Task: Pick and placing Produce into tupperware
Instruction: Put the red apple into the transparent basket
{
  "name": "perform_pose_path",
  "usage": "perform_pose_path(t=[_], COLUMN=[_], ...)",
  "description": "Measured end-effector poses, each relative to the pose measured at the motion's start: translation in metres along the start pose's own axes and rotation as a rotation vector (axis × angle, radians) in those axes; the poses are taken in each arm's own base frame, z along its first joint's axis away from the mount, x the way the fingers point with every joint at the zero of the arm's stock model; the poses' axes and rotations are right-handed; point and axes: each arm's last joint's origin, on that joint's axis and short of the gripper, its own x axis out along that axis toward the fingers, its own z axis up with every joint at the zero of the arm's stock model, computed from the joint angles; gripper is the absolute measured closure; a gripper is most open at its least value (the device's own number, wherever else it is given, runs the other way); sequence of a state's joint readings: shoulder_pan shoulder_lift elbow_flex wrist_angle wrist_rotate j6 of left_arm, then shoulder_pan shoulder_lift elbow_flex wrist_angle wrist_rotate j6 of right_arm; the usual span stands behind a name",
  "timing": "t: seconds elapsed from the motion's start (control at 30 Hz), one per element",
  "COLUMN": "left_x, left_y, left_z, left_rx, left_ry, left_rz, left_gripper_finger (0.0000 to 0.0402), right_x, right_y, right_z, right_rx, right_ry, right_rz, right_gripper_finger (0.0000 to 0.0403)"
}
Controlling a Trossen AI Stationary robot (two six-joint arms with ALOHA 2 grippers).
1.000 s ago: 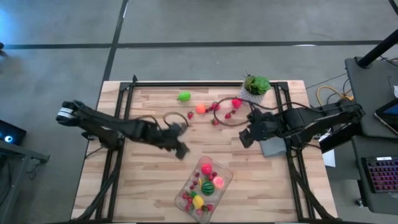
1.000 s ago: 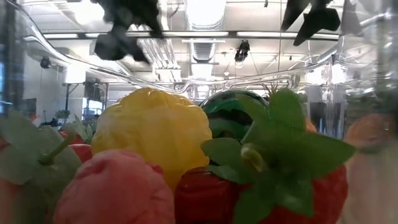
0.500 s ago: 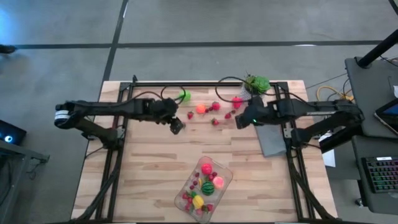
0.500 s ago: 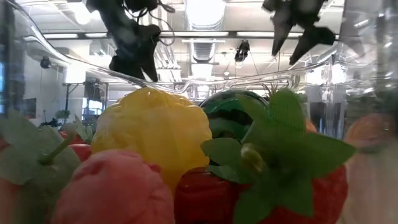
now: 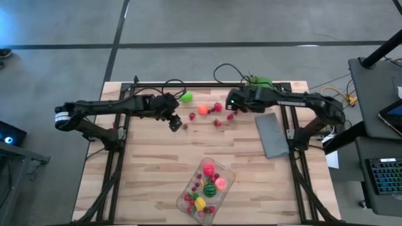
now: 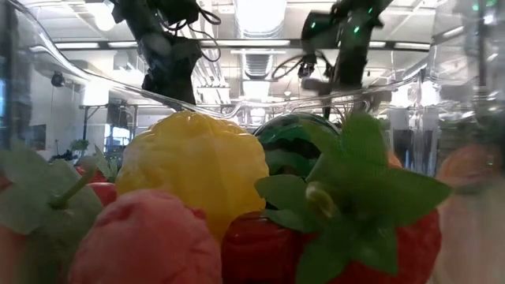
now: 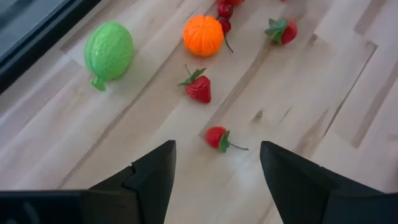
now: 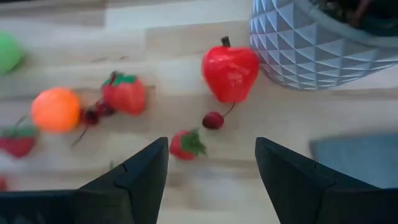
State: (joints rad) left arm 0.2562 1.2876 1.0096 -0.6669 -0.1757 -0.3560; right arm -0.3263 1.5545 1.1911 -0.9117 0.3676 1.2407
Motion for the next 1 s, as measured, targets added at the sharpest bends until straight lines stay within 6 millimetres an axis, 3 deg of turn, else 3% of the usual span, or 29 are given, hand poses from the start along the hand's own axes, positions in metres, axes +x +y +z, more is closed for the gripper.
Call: perform_pose_path(t=[0.2,0.43,1.0], left_x=[0.001,0.001,0.002], left_y=[0.002,0.006,0.006], left_z=[0.000,0.002,0.003], left_rx=[0.053,0.063,0.086], left_ry=[-0.001,-0.005,-0.009], left_rz=[0.005,0.020,0.019], left_gripper_finger=[0.0182,0.0182,0.0182], right_x=[0.032,0.048,0.058], right_y=[0.006,0.010,0.001], right_z=[0.016,0.016,0.032], right_rx=[0.189,0.544,0.709], right_ry=[0.002,-0.003,-0.112], right_rz=[-0.080,-0.131,-0.159], right_gripper_finger=[0.0168,0.0159,0.0154])
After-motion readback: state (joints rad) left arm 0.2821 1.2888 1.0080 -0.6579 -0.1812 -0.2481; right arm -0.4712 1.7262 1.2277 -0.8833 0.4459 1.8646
